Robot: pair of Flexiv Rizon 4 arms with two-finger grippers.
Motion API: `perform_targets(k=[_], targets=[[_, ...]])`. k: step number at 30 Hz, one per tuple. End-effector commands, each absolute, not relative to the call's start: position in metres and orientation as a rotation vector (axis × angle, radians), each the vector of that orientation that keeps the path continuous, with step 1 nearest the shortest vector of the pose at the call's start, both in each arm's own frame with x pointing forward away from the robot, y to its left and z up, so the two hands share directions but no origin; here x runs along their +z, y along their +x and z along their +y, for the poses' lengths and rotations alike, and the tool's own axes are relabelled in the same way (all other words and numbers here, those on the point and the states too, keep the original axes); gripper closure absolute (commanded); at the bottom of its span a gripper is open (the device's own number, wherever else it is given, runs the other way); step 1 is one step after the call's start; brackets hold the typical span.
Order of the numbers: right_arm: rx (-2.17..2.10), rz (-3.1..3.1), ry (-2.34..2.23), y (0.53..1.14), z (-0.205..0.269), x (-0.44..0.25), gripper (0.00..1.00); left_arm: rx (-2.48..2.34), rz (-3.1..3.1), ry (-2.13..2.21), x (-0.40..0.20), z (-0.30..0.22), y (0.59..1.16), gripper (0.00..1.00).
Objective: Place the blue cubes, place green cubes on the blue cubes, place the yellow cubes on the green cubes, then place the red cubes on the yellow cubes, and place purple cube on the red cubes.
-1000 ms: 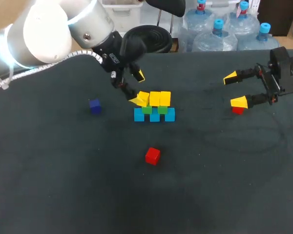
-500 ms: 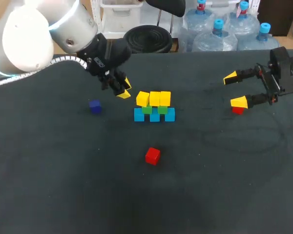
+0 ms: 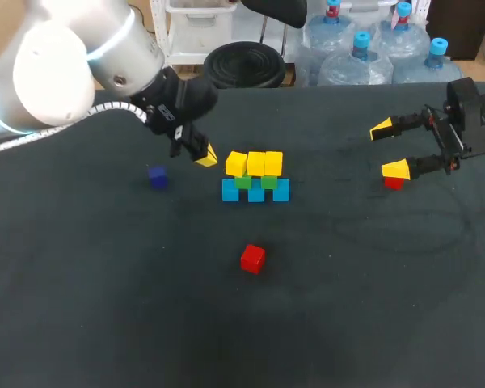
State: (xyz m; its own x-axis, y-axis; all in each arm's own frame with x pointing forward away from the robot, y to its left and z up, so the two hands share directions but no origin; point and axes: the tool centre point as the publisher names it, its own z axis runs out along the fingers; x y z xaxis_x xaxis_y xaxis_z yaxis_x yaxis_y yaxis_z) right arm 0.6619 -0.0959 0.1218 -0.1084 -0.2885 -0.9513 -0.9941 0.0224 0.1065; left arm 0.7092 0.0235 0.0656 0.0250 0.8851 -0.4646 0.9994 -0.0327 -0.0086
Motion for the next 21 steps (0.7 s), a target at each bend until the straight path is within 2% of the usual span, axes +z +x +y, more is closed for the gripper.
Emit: perform_targets(k=[1,21], targets=[[1.131,1.509,-1.365,0.6623,-0.0955,0.1213,0.00,-0.520,1.930,1.999,0.0596,0.0198,0.7177,1.00],[1.131,1.509,-1.365,0.6623,-0.0955,0.1213,0.00,-0.549,1.921,2.005,0.0559,0.0117,0.7163,1.00]])
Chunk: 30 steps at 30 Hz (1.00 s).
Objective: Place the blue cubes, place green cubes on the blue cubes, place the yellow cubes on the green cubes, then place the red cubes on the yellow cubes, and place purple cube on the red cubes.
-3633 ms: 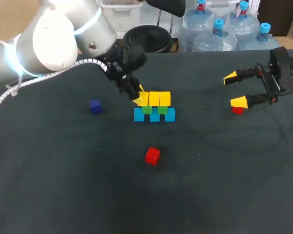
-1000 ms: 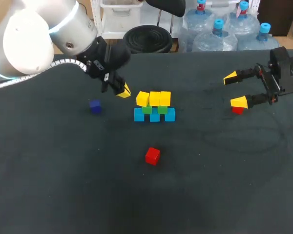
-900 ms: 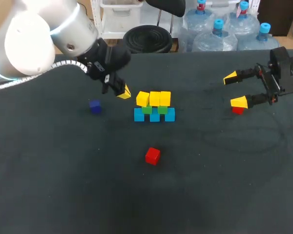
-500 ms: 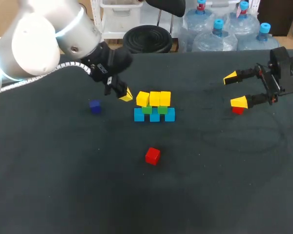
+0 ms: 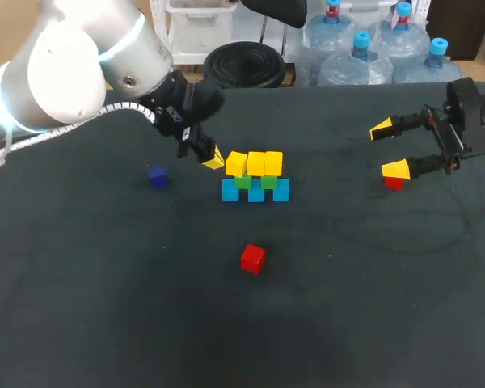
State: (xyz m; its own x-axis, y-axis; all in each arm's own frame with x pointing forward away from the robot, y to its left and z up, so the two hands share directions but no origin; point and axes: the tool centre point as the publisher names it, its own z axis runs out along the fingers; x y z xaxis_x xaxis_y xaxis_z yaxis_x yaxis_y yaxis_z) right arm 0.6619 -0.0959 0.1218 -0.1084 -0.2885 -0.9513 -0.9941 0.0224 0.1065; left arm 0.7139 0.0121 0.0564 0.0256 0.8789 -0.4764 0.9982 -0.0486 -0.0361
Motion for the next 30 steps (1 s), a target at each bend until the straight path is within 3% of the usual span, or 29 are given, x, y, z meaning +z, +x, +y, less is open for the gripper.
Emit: perform_targets(k=[1,30], targets=[[1.131,1.509,-1.365,0.6623,-0.0955,0.1213,0.00,-0.549,1.922,2.004,0.0559,0.0116,0.7163,1.00],[1.131,1.509,-1.365,0.6623,-0.0955,0.1213,0.00,-0.561,1.920,2.007,0.0563,0.0040,0.7123,1.00]])
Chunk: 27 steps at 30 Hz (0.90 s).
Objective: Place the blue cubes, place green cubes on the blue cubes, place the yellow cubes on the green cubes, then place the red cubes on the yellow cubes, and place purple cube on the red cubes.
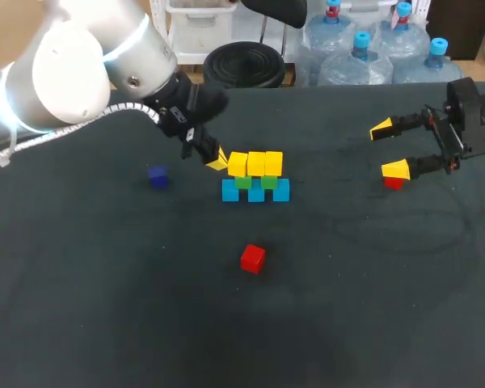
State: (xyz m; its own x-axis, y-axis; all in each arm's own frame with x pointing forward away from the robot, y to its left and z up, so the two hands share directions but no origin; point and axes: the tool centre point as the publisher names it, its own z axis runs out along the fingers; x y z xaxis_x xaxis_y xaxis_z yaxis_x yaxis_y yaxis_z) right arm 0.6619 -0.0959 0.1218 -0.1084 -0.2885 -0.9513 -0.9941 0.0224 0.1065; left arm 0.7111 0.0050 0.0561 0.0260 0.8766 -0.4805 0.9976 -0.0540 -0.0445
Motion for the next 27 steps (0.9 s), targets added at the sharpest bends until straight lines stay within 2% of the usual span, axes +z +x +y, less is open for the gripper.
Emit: perform_targets(k=[1,19,27], targets=[[1.131,1.509,-1.365,0.662,-0.095,0.121,0.00,-0.562,1.921,2.007,0.056,0.004,0.712,1.00],[1.131,1.509,-1.365,0.662,-0.095,0.121,0.00,-0.561,1.941,1.999,0.057,0.004,0.706,1.00],[1.131,1.509,-1.365,0.662,-0.095,0.121,0.00,-0.505,1.973,1.964,0.075,0.021,0.702,1.00]])
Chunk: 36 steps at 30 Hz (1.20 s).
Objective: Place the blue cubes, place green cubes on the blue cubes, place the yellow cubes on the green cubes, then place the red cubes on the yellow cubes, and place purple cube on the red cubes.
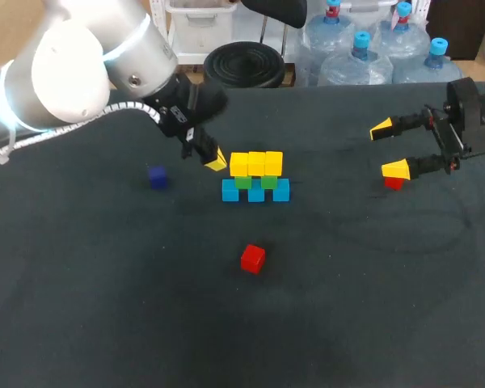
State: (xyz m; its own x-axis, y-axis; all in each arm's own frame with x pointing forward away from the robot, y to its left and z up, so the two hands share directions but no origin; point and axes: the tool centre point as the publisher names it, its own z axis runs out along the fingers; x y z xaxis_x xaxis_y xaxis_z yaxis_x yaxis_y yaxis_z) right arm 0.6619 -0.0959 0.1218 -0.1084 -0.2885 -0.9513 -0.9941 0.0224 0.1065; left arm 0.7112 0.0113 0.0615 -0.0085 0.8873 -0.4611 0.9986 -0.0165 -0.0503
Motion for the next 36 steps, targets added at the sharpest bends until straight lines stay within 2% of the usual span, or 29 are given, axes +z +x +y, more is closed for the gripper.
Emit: perform_targets(k=[1,3,5,8,9,11,13,14,15,36], targets=[[1.131,1.509,-1.365,0.662,-0.095,0.121,0.00,-0.487,1.982,1.961,0.079,0.024,0.701,1.00],[1.131,1.509,-1.365,0.662,-0.095,0.121,0.00,-0.472,1.994,1.941,0.086,0.029,0.700,1.00],[1.131,1.509,-1.365,0.662,-0.095,0.121,0.00,-0.457,2.005,1.935,0.091,0.035,0.699,0.92],[1.131,1.509,-1.365,0.662,-0.095,0.121,0.00,-0.438,2.043,1.913,0.095,0.042,0.698,0.60],[1.131,1.509,-1.365,0.662,-0.095,0.121,0.00,-0.436,2.049,1.906,0.096,0.045,0.697,0.53],[1.131,1.509,-1.365,0.662,-0.095,0.121,0.00,-0.427,2.063,1.894,0.099,0.049,0.697,0.47],[1.131,1.509,-1.365,0.662,-0.095,0.121,0.00,-0.421,2.076,1.878,0.103,0.052,0.696,0.21],[1.131,1.509,-1.365,0.662,-0.095,0.121,0.00,-0.419,2.077,1.875,0.104,0.053,0.696,0.13],[1.131,1.509,-1.365,0.662,-0.095,0.121,0.00,-0.417,2.079,1.871,0.106,0.053,0.696,0.00],[1.131,1.509,-1.365,0.662,-0.095,0.121,0.00,-0.379,2.042,1.881,0.126,0.063,0.655,0.00]])
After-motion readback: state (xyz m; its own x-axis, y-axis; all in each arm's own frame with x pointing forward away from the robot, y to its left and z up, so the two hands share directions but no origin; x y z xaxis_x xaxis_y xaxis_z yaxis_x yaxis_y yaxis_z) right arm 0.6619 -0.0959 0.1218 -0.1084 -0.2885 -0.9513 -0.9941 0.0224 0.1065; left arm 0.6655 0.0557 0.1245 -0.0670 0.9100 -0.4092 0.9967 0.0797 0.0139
